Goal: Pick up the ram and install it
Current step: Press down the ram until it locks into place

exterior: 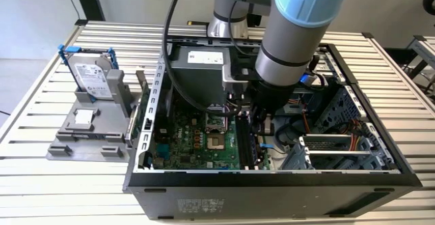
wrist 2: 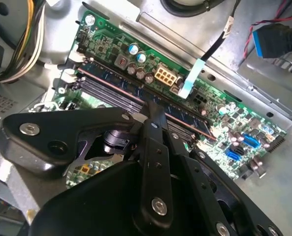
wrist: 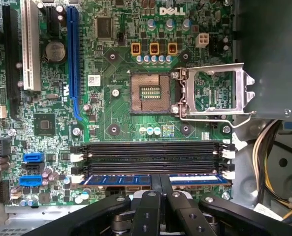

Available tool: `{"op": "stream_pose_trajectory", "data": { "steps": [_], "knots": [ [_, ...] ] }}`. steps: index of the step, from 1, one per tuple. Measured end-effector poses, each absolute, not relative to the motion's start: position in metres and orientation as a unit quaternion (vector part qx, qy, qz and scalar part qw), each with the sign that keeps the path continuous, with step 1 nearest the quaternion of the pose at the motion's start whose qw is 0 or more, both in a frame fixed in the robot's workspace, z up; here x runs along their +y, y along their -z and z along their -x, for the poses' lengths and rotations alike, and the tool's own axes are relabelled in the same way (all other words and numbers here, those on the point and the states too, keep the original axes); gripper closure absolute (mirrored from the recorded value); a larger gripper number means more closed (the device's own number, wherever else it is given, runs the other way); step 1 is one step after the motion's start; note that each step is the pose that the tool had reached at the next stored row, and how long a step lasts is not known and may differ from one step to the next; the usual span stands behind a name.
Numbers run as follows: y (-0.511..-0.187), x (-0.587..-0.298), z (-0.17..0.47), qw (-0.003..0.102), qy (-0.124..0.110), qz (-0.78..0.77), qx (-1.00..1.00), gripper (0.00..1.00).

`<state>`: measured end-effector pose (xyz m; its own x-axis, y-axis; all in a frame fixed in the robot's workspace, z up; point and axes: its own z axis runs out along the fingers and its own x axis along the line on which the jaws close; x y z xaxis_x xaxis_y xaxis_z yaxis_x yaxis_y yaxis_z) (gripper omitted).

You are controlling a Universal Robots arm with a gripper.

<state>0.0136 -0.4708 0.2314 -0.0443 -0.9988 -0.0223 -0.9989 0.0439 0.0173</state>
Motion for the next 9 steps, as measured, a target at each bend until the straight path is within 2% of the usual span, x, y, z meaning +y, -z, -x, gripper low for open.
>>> {"op": "stream_pose_trajectory", "data": {
  "steps": [9],
  "knots": [
    [-0.217, -0.471, -0.014, 0.001, -0.013, 0.691, 0.722, 1.00]
  ]
}}
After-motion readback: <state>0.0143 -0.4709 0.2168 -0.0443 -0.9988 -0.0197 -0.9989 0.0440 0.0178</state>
